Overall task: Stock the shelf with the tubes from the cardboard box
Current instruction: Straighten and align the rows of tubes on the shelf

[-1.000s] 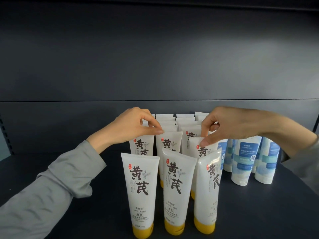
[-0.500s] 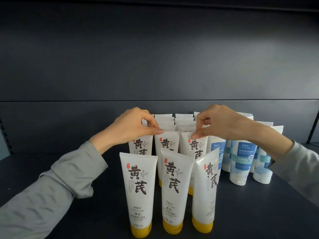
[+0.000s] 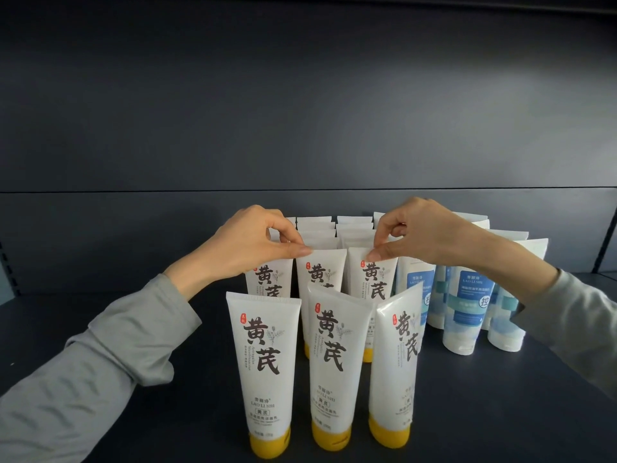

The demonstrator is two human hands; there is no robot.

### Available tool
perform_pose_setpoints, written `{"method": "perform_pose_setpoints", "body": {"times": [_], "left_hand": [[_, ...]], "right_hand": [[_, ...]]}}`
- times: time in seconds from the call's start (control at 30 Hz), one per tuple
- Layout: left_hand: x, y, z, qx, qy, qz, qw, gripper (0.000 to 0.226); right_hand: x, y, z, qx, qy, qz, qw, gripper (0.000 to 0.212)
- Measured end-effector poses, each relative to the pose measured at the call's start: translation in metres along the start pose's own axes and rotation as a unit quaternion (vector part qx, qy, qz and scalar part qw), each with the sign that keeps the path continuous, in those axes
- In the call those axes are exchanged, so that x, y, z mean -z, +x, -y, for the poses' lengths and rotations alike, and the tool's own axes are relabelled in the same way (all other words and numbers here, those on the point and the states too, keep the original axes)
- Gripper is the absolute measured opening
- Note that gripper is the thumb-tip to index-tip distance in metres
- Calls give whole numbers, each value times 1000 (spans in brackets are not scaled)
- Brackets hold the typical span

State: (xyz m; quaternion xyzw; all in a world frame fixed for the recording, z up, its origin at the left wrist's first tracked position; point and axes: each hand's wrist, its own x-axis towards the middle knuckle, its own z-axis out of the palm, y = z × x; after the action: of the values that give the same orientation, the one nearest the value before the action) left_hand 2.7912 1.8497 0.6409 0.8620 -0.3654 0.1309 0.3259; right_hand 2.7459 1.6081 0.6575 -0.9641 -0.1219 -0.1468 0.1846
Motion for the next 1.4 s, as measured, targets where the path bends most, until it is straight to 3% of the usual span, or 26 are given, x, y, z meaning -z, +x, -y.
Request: {"method": "perform_pose_setpoints", "body": {"times": [0.17, 0.43, 0.57, 0.7, 0.77, 0.87, 1.0, 1.4], "left_hand": [[2, -4, 0, 0, 3, -4, 1000, 38], [33, -16, 7, -10, -54, -75, 996, 23], [48, -35, 3, -24, -81, -8, 996, 20], [53, -55, -3, -32, -92, 105, 990, 41], [54, -61, -4, -28, -106, 133, 985, 46], [55, -66, -4, -29, -117, 152, 981, 36], [53, -69, -8, -40, -114, 136, 983, 15], [45, -62, -1, -32, -69, 47, 996, 17]], "right_hand": [[4, -3, -8, 0, 40, 19, 999, 14], [14, -9, 1, 10, 145, -26, 989, 33], [19, -20, 23, 55, 168, 54, 983, 42], [18, -35, 44, 121, 148, 171, 967, 47], [17, -40, 53, 132, 129, 198, 963, 51], [17, -44, 60, 135, 100, 218, 961, 52], [16, -44, 69, 140, 79, 199, 967, 41], [6, -29, 64, 131, 56, 127, 981, 19]]}}
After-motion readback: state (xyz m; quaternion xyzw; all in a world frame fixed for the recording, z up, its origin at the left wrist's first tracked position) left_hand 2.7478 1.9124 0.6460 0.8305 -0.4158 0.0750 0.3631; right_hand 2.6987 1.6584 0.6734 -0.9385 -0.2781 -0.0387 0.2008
